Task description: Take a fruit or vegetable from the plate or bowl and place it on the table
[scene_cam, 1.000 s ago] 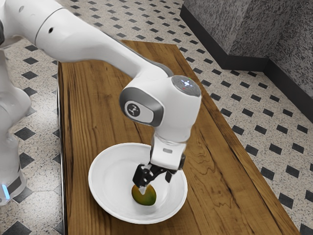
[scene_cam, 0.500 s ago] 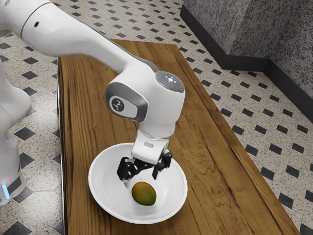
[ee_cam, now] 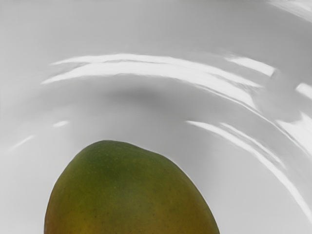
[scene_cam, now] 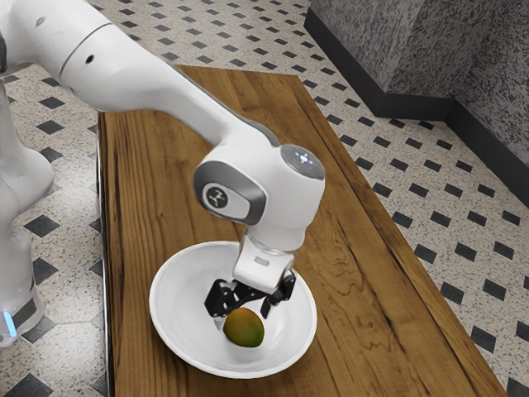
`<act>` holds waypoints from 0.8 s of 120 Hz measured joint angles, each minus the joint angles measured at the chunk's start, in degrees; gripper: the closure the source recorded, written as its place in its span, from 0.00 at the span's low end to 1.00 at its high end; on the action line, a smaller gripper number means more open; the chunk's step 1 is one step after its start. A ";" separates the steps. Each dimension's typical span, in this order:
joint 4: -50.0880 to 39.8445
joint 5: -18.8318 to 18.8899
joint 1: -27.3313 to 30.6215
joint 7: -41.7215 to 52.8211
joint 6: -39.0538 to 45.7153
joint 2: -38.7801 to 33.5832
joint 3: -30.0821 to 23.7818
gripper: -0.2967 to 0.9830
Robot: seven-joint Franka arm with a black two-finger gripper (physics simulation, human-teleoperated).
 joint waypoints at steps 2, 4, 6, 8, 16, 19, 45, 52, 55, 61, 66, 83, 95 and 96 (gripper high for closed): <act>0.14 -0.07 0.00 0.12 0.08 0.28 0.00 0.23; 0.28 -0.13 0.00 0.24 0.14 0.57 0.00 0.23; 0.38 -0.18 0.00 0.36 0.21 0.82 0.00 0.23; 0.46 -0.23 0.00 0.47 0.28 1.03 0.00 0.23; 0.60 -0.39 0.00 0.89 0.61 1.56 0.00 0.23; 0.63 -0.44 0.00 1.04 0.74 1.76 0.00 0.23; 0.60 -0.64 0.12 2.03 1.77 2.71 0.48 0.41; 0.59 -0.66 0.01 2.20 2.06 3.15 0.87 0.46; 0.58 -0.73 0.02 2.27 2.18 3.27 1.01 0.49; 0.61 -0.79 0.05 2.37 2.39 3.31 1.30 0.53; 0.64 -0.83 0.13 2.45 2.54 3.05 1.50 0.52; 3.40 -0.91 -1.22 2.72 2.68 1.94 4.82 0.52; 7.29 -0.64 -1.52 3.01 2.56 2.01 9.88 0.52; 7.74 -0.61 -1.58 3.06 2.54 2.06 10.48 0.52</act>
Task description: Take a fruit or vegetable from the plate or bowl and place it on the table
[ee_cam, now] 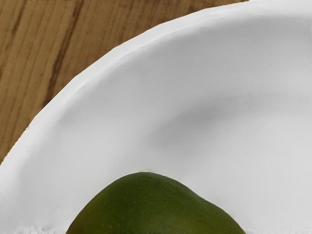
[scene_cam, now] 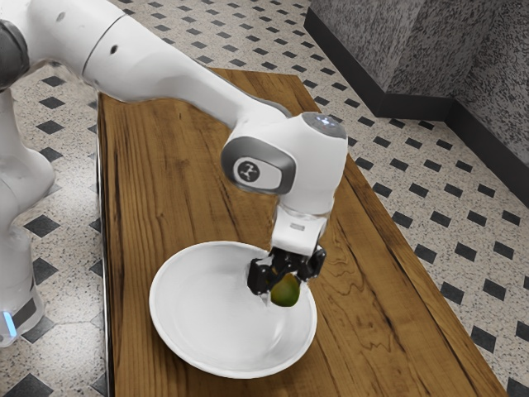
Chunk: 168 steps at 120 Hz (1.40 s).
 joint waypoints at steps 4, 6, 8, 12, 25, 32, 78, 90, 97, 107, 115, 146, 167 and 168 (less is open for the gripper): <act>1.62 0.11 0.12 0.20 -0.07 0.21 2.26 0.52; 2.51 0.16 0.08 0.31 -0.10 0.37 3.59 0.52; 3.60 0.22 -0.04 0.41 -0.13 0.64 5.08 0.52; 5.62 0.30 -0.02 0.66 -0.19 1.28 8.01 0.52; 9.11 0.42 -0.54 1.42 -0.36 2.79 18.95 0.52; 9.57 0.47 1.12 1.78 -0.41 3.72 23.19 0.52; 10.34 0.55 2.51 3.47 -0.42 6.70 29.48 0.52; 10.33 0.56 -0.97 3.76 -0.41 6.74 29.58 0.52; 10.33 0.56 -0.89 3.91 -0.41 6.73 29.60 0.52; 10.33 0.56 0.78 4.09 -0.40 6.74 29.62 0.52; 10.32 0.52 2.21 4.22 -0.40 6.74 29.62 0.52; 10.32 0.49 2.22 4.63 -0.39 6.74 29.62 0.48; 10.39 0.91 1.53 5.05 -0.56 6.58 29.51 0.30; 10.40 0.92 1.54 5.07 -0.55 6.58 29.51 0.30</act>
